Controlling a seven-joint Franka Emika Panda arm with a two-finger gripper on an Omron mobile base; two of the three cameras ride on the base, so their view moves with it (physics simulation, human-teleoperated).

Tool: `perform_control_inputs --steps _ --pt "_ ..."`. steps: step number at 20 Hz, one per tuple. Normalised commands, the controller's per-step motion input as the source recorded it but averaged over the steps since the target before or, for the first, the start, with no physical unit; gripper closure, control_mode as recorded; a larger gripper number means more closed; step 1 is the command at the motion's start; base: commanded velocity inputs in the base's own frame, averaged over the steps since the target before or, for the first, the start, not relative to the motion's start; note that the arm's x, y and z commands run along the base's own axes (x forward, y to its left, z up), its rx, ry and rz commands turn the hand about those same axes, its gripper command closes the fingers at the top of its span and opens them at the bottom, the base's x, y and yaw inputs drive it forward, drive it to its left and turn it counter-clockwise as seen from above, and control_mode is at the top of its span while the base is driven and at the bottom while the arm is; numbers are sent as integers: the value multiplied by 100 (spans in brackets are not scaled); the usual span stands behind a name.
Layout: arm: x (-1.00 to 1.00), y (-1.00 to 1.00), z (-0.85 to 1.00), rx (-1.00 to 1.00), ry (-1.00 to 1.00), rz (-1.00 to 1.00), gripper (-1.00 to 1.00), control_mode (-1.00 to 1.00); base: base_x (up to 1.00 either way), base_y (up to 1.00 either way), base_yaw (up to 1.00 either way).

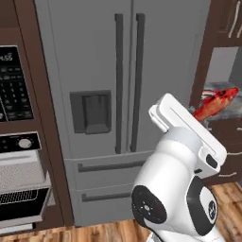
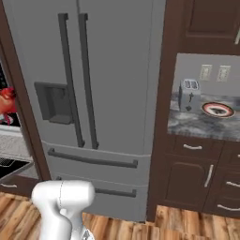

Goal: Take the fish from the oven and place it on the plate on the counter.

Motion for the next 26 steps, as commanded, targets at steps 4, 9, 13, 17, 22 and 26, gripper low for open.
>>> perform_control_inputs --steps 4,9,13,17,22,26 --pt "0 0 0 0 0 0 100 100 -32 -100 -2" --pt "0 0 0 0 0 0 100 100 30 -100 0" --pt "0 0 0 0 0 0 100 100 46 -100 0" --pt "0 0 0 0 0 0 100 100 50 -100 -3" --pt "0 0 0 0 0 0 100 100 34 -67 -18" --pt "0 0 0 0 0 0 100 100 12 -3 -21"
